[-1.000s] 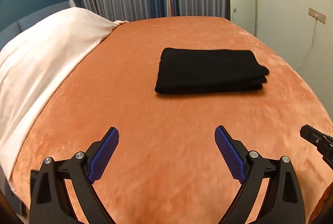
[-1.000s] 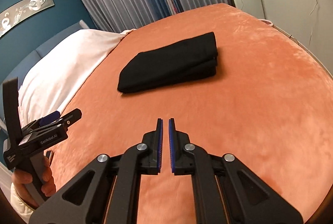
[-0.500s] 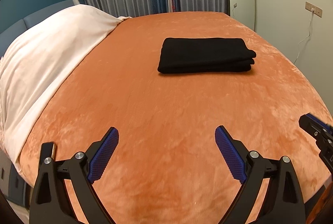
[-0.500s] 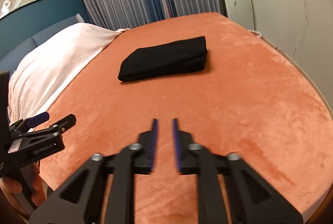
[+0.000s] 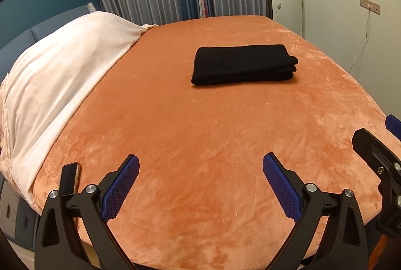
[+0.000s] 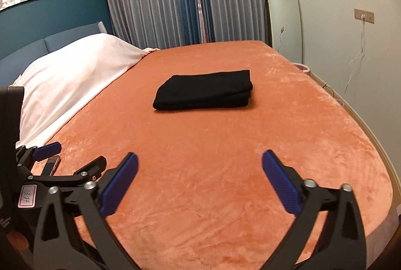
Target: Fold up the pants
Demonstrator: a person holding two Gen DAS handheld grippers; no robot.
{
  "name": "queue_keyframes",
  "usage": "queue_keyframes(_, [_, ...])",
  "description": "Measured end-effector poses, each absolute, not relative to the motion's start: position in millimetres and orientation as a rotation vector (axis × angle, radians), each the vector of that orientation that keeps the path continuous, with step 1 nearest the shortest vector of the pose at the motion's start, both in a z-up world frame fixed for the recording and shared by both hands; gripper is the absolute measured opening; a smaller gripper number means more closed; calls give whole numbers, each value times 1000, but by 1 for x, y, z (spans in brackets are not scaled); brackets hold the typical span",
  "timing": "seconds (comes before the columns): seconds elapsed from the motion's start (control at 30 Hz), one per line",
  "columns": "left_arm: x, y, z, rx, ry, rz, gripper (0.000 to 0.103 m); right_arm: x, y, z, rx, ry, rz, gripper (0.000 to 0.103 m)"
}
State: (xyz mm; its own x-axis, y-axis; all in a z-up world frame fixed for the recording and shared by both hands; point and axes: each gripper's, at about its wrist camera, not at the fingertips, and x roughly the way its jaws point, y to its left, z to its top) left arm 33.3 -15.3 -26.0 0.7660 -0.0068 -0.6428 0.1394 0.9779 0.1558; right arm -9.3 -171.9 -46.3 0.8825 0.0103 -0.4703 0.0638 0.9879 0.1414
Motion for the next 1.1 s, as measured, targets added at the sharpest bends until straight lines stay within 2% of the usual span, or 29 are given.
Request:
queue_keyframes(0.3, [24,-4,-14,166,681,-78,98,-10,-163,-44,146,543,-72,98])
queue_keyframes(1.1, [28,-5,-10,148,667,-82,98,-6,-156,-43,137,541,-99,98])
